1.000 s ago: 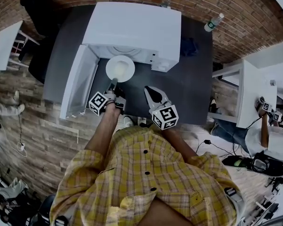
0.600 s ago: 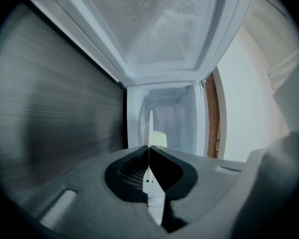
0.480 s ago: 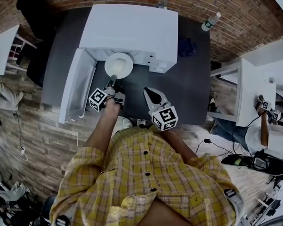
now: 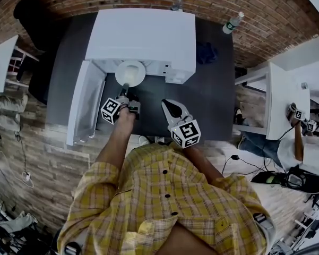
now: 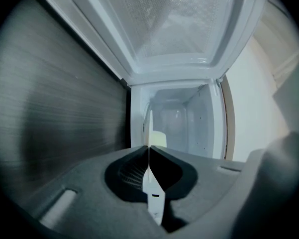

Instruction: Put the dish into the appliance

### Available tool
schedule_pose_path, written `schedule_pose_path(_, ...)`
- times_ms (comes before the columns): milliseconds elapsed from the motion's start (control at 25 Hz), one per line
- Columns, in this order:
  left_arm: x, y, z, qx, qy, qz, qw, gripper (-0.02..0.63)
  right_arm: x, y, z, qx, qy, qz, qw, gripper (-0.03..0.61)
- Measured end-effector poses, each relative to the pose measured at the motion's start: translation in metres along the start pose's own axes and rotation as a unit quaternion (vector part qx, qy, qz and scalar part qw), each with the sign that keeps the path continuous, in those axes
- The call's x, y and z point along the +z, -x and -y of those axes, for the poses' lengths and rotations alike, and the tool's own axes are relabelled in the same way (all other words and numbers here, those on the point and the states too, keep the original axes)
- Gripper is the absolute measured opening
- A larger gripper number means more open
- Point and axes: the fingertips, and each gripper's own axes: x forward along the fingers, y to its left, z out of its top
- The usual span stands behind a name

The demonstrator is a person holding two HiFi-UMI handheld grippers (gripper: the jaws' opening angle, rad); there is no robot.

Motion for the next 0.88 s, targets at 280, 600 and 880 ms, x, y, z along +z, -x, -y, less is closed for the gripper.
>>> schedule_pose_path(280,0.005,-0.015,-0.001,-0.006,0.0,0.003,1.0,0.008,0.001,0.0,0.004,-0.004,0.002,-0.005,1.0,0.003)
schedule_pose_path(600,0.006,-0.036,0.002,-0.012,-0.011,0.0,0.9999,0.008,0.006,-0.002,0.017,-0.022,-0.007,-0.003,1.0,0.003)
schedule_pose_path(880,0.011,-0.049,0.004,-0.008,-0.018,0.001,0.9998,0.008,0.009,-0.001,0.021,-0.029,-0.005,-0.004,1.0,0.003)
